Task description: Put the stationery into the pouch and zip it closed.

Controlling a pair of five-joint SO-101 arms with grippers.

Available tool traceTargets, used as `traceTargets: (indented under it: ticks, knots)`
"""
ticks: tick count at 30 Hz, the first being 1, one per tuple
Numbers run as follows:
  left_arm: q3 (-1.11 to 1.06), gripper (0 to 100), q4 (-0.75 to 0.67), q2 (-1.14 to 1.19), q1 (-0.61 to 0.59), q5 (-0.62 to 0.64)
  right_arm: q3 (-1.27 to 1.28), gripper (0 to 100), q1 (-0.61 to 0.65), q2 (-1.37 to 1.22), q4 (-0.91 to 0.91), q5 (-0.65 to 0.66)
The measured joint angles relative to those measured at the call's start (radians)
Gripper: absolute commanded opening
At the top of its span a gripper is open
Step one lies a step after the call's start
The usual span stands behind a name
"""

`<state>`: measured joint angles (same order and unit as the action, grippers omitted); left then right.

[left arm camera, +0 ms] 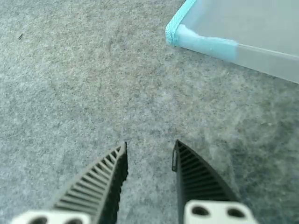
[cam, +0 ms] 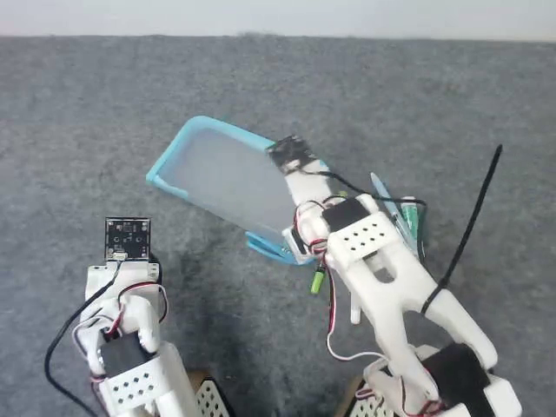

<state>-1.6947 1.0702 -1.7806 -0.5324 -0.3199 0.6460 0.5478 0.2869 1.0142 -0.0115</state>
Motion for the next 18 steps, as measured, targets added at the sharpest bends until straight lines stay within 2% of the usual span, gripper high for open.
traceTargets:
  ticks: [5, 12, 18]
  knots:
    - [0.0, 15, 0.0, 0.0, 0.0, 0.0, 0.0, 9.1, -0.023, -0.058, -0.025, -0.143]
    - [0.0, 15, 0.0, 0.0, 0.0, 0.0, 0.0, 9.1, -0.021, -0.184, -0.081, -0.241]
    - [0.0, 15, 0.0, 0.0, 0.0, 0.0, 0.0, 9.2, -0.021, -0.193, -0.087, -0.262]
